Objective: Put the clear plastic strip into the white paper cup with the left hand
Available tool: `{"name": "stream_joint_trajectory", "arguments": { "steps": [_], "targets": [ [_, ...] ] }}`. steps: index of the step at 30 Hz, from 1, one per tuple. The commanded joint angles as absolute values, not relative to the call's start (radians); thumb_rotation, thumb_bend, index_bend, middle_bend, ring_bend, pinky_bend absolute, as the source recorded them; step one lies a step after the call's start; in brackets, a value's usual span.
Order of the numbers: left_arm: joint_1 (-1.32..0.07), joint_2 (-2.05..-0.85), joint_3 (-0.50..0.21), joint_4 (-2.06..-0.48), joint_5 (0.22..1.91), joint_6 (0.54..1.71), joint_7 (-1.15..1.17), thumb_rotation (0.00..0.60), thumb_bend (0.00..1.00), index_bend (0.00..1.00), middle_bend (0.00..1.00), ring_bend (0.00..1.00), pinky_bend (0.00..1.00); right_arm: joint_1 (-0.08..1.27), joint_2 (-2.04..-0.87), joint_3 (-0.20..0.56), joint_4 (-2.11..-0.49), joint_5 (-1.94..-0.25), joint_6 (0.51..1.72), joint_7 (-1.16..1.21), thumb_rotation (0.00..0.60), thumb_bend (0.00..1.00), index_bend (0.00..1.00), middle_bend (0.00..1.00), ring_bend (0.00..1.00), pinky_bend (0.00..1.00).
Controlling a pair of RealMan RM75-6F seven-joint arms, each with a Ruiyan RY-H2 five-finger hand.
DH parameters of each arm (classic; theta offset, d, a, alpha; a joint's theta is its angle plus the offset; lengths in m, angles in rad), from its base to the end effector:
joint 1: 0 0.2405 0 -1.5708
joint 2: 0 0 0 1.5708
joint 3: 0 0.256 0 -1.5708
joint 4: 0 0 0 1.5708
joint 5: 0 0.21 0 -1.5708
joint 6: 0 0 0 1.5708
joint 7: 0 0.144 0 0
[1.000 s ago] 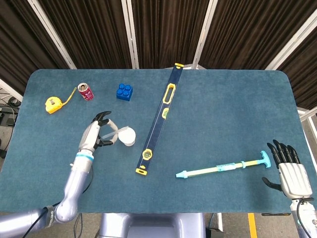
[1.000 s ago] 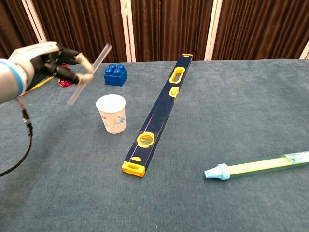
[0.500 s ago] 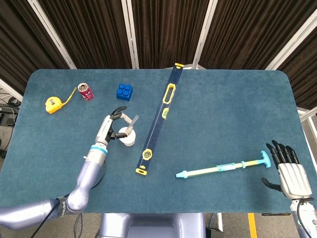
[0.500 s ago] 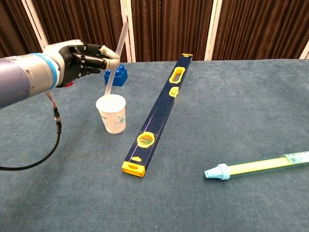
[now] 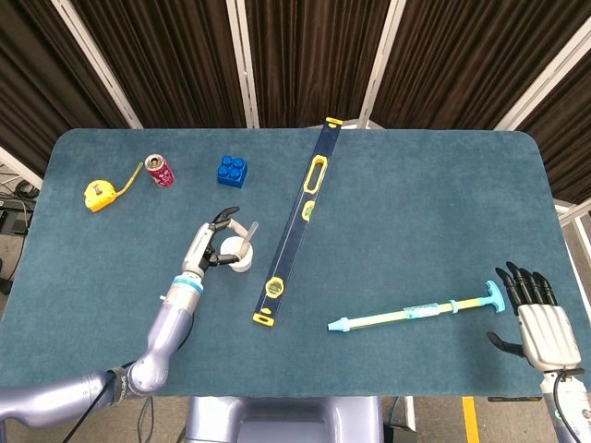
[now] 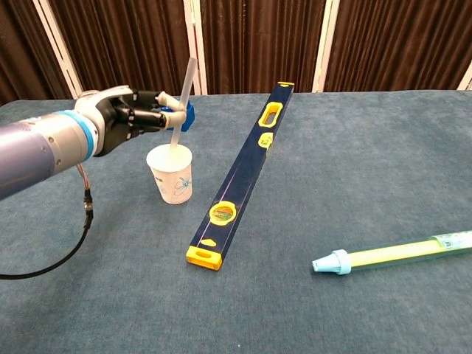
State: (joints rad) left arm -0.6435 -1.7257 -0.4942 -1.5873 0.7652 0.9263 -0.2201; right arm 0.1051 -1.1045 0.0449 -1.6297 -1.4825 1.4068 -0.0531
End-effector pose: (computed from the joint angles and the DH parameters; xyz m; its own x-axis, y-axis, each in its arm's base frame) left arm -0.1095 0.3465 -0.0327 -0.6501 0.3044 0.6962 0.7580 0.1968 0.6218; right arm -0.3120 -0.1856 0.1520 0.4391 -0.0770 0.8951 -0.8982 -0.0153 0.4393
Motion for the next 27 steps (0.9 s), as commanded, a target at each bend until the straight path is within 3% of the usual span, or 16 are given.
{"name": "stream_joint_trajectory", "arguments": {
  "steps": [1, 5, 14, 20, 27],
  "targets": [
    [-0.636, -1.730, -0.477, -1.568, 0.790, 0.913, -0.243, 0.600, 0.41, 0.44, 0.01, 0.00, 0.00, 0.105, -1.104, 0.045, -1.629, -1.483, 1.407, -0.053, 0.600, 0.15, 0.04, 0.00, 0.00, 0.00],
    [-0.620, -1.717, -0.461, -1.567, 0.826, 0.899, -0.281, 0.600, 0.38, 0.39, 0.00, 0.00, 0.00, 0.105, -1.104, 0.044, -1.629, -1.484, 1.407, -0.053, 0.600, 0.15, 0.04, 0.00, 0.00, 0.00],
    [-0.573, -1.666, -0.436, -1.618, 0.884, 0.916, -0.330, 0.600, 0.38, 0.38, 0.00, 0.00, 0.00, 0.104, -1.106, 0.044, -1.629, -1.483, 1.410, -0.058, 0.600, 0.15, 0.04, 0.00, 0.00, 0.00],
    [-0.519, -1.570, -0.348, -1.676, 1.024, 0.985, -0.252, 0.600, 0.38, 0.37, 0.00, 0.00, 0.00, 0.103, -1.108, 0.045, -1.629, -1.481, 1.411, -0.063, 0.600, 0.15, 0.04, 0.00, 0.00, 0.00],
    [-0.445, -1.350, -0.175, -1.785, 1.110, 1.122, 0.159, 0.600, 0.38, 0.34, 0.00, 0.00, 0.00, 0.103, -1.110, 0.045, -1.629, -1.479, 1.413, -0.073, 0.600, 0.15, 0.04, 0.00, 0.00, 0.00]
  ]
}}
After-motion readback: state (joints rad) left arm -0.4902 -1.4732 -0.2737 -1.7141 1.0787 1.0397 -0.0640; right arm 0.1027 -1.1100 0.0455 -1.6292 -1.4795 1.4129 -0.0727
